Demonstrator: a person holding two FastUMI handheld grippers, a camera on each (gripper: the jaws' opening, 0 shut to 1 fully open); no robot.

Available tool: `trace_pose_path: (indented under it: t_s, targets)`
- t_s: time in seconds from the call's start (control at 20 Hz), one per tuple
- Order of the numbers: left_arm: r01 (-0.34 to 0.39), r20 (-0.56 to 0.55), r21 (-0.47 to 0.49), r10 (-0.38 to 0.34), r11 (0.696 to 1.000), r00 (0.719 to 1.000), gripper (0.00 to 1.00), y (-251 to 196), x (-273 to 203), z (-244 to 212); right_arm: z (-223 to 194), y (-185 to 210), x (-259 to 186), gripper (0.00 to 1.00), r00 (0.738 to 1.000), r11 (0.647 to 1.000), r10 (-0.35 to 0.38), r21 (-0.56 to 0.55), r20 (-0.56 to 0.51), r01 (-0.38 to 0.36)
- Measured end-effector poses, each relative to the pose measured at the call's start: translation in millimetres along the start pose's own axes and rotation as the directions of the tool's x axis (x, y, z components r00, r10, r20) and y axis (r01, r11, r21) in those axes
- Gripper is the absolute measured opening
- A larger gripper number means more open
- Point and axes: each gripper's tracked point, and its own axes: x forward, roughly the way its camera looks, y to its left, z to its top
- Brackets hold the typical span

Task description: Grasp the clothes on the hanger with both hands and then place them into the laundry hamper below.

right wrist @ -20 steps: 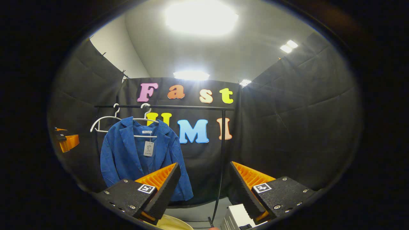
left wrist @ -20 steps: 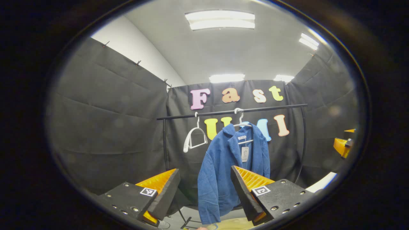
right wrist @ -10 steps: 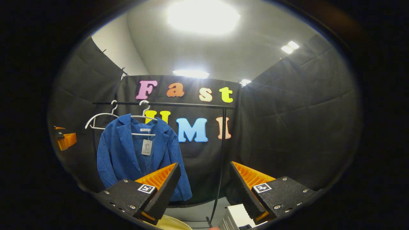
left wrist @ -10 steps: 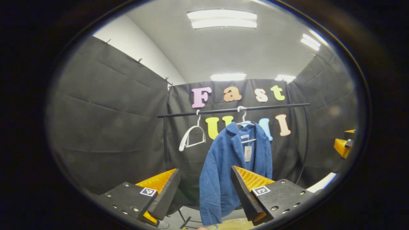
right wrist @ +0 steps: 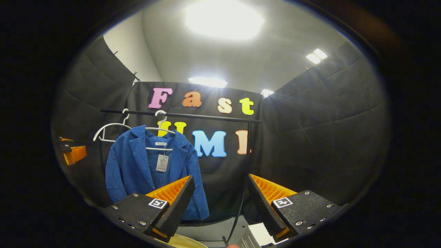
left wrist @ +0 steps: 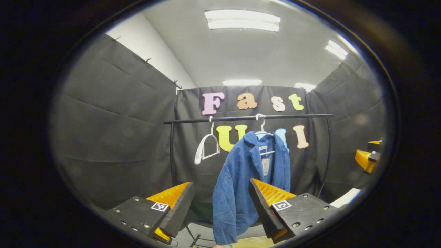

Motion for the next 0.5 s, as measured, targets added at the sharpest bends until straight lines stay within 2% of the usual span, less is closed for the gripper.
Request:
trace_pose_path:
  t_s: [0.5]
  targets:
    - [0.029, 0.041, 0.002, -0.029, 1.0, 0.999, 0.92, -13.3, 13.1, 22.8, 18.4, 27.2, 33.8, 0.95, 0.997, 0.997, 0.066, 0.029, 0.032, -0.067]
